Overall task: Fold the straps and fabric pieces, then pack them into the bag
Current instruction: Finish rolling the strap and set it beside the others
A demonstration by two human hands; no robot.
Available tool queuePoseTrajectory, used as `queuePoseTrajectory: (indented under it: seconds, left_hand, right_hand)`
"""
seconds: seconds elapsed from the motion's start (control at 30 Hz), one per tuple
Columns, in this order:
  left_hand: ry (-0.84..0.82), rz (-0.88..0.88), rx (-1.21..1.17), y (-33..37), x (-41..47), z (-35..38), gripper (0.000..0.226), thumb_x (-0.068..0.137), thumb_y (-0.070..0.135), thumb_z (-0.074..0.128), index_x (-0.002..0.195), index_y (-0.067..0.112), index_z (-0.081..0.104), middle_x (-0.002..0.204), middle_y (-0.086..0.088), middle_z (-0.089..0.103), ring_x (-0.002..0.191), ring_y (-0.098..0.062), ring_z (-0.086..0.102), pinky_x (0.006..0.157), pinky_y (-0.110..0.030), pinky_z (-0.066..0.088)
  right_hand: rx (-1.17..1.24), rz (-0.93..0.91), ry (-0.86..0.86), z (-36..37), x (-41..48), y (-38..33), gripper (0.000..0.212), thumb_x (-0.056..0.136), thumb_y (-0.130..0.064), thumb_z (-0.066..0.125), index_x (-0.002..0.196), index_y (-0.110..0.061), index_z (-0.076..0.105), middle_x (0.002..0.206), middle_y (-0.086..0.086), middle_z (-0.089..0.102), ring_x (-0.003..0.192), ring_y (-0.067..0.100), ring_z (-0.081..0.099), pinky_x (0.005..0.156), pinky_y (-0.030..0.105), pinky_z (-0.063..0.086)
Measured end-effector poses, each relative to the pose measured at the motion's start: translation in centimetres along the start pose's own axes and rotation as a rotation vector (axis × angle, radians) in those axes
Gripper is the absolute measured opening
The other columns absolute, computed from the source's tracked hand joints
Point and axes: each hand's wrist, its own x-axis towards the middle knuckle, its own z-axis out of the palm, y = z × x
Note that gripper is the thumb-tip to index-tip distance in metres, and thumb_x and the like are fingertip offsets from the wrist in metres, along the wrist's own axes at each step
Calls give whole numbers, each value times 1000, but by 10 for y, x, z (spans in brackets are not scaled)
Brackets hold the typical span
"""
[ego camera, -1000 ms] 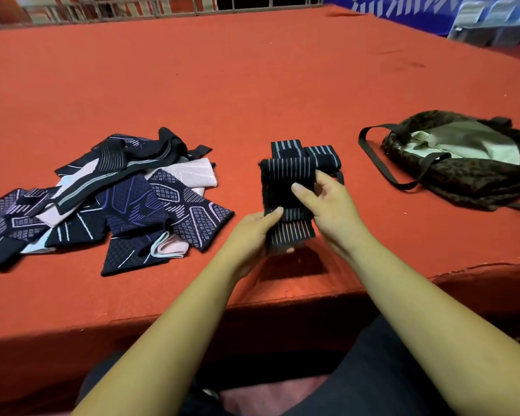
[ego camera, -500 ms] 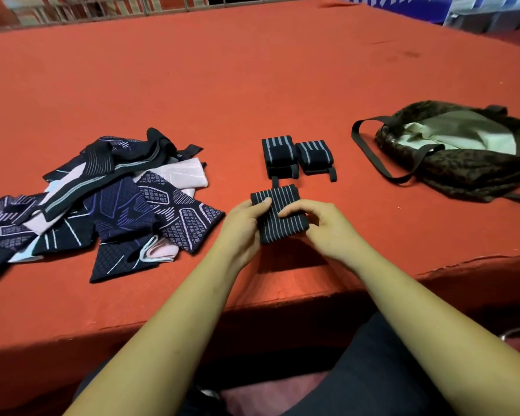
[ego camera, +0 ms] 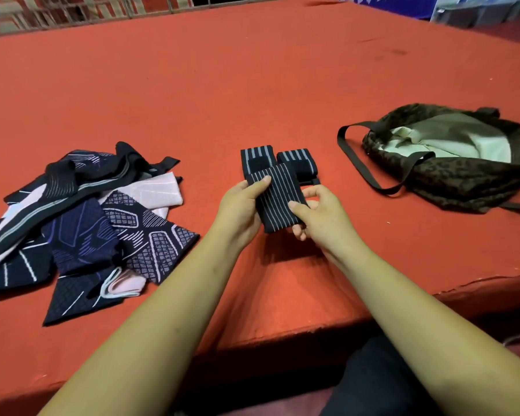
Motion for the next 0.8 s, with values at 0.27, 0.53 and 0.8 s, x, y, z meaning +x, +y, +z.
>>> queuePoseTrajectory:
  seconds: [0.27, 0.53, 0.8]
  left_hand:
    - [122, 12, 138, 17, 89, 33, 18, 96, 9, 59, 79, 13, 56, 66, 0, 67, 63, -14, 64, 66, -32, 57]
    - [173, 46, 926, 29, 185, 46, 23, 84, 21, 74, 74, 11, 55, 74, -9, 55, 67, -23, 49, 60, -29, 36]
    - [201, 274, 1586, -6, 218, 30, 38, 88, 32, 71, 111, 5, 56, 113, -19, 66, 110, -38, 58, 81, -40, 44]
  right_hand:
    - [144, 72, 26, -21, 65, -19, 7, 97, 1, 51, 97, -4, 55, 78, 13, 57, 46, 13, 56, 45, 25, 48]
    - [124, 105, 219, -36, 132, -12, 19, 95, 1, 57, 107, -3, 43, 90, 15, 52, 52, 14, 64, 49, 25, 54]
    - [-52, 157, 260, -30, 151, 19, 15, 95, 5, 52, 108, -3, 49, 73, 10, 58, 53, 20, 65, 61, 38, 61]
